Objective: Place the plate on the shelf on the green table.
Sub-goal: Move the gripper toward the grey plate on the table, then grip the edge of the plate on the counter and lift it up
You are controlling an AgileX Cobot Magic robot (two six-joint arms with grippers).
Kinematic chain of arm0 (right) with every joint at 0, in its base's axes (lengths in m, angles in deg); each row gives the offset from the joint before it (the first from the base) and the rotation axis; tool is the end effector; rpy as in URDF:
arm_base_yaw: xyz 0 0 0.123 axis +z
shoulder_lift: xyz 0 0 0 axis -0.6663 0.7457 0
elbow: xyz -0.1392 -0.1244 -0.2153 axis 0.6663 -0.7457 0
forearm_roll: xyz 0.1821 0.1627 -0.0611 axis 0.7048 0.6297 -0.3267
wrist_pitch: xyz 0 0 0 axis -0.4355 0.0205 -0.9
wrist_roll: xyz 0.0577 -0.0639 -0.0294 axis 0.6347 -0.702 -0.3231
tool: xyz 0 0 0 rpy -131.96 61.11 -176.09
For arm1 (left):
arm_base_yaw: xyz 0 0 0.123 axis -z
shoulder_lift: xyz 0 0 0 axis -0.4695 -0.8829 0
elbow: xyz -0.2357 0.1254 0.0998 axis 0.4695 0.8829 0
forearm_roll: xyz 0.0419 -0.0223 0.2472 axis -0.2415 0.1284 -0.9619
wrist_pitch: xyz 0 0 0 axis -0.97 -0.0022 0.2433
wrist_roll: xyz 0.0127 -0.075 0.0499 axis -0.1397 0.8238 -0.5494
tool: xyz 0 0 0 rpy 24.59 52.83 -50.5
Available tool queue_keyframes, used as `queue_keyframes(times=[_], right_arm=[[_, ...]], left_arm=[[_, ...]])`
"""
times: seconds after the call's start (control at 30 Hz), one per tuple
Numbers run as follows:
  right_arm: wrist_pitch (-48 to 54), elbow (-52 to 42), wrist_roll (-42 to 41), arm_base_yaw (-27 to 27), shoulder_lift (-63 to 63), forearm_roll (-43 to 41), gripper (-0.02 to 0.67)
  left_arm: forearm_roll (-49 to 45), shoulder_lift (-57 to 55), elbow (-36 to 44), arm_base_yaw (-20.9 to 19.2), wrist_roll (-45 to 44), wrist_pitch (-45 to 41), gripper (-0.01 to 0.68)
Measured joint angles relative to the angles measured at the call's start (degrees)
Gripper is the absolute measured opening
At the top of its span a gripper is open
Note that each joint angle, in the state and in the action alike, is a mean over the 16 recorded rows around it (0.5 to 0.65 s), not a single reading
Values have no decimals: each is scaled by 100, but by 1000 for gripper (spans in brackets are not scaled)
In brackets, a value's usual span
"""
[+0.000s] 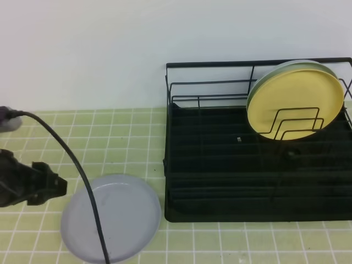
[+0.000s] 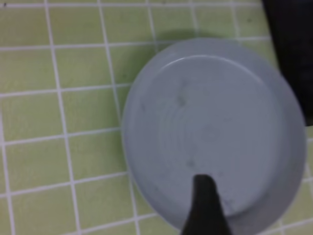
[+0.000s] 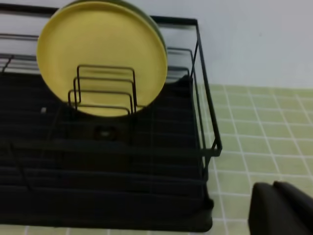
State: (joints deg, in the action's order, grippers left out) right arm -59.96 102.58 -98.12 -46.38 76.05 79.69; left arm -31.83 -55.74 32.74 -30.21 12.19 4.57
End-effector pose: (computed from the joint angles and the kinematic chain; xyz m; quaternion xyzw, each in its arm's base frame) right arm 0.0792 -0.0016 0.2815 -0.0224 0.7984 -0.0325 0.6009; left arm 0.2321 -0.0233 0.2905 0.0281 0.9355 -0.1683 0.3093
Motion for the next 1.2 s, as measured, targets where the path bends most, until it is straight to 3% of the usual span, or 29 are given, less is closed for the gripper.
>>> queue_keyframes(times=[0.13,0.27,0.7,1.2], right_arm=[[-172,-266,0,0,0,89,-3],[-409,-490,0,0,0,173,-3],[-769,-700,0,0,0,276,-2],[-768,-700,14,0,0,280,-2]], left_arm=[[46,-612,-79,0,-84,245,409],[50,-1204,-210,0,-113,431,441],[-3,-2640,-618,0,-138,566,346],[31,-3123,-666,0,-250,606,293]])
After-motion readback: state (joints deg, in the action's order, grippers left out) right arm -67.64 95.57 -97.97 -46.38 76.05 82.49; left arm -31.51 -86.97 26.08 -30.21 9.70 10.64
